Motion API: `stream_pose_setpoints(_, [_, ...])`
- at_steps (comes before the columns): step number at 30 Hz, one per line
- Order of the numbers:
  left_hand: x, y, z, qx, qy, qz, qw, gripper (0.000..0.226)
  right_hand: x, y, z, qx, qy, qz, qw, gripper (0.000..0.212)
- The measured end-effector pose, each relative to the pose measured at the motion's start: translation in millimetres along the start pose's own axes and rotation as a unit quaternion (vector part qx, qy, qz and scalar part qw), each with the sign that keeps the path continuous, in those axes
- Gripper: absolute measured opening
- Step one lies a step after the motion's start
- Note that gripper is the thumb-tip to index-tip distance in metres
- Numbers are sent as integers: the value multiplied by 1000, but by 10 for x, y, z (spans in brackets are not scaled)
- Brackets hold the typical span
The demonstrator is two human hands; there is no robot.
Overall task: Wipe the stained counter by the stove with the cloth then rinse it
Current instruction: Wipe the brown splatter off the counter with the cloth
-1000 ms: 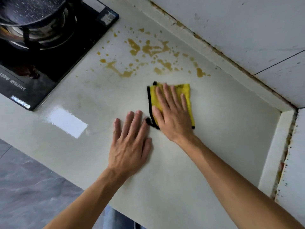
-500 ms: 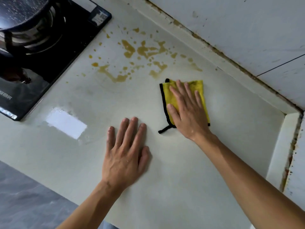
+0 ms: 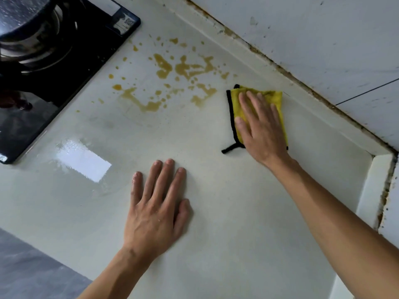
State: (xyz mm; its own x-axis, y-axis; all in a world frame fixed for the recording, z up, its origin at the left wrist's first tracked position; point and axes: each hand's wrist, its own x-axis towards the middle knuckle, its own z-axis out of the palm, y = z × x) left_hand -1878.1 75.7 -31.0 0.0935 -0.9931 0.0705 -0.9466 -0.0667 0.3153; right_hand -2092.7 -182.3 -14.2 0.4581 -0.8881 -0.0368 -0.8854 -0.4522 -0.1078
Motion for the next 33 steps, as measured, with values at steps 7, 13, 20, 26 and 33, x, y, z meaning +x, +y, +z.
stream_pose_setpoints(7, [19, 28, 17, -1, 10, -1, 1000, 67, 148, 150, -94, -9, 29, 153, 988, 67])
stream_pose_setpoints(13, [21, 7, 6, 4, 9, 6, 1000, 66, 387, -141, -56, 23, -22, 50, 998, 67])
stream_pose_setpoints(20, [19, 22, 41, -2, 16, 3, 1000, 68, -48, 363, -128, 5, -7, 136, 991, 69])
stream_pose_setpoints(26, [30, 36, -7, 0, 4, 1, 1000, 68, 509, -524, -48, 22, -13, 114, 993, 69])
stream_pose_setpoints(33, [6, 21, 17, -11, 7, 2, 1000, 68, -108, -655, 23, 7, -28, 2, 1000, 67])
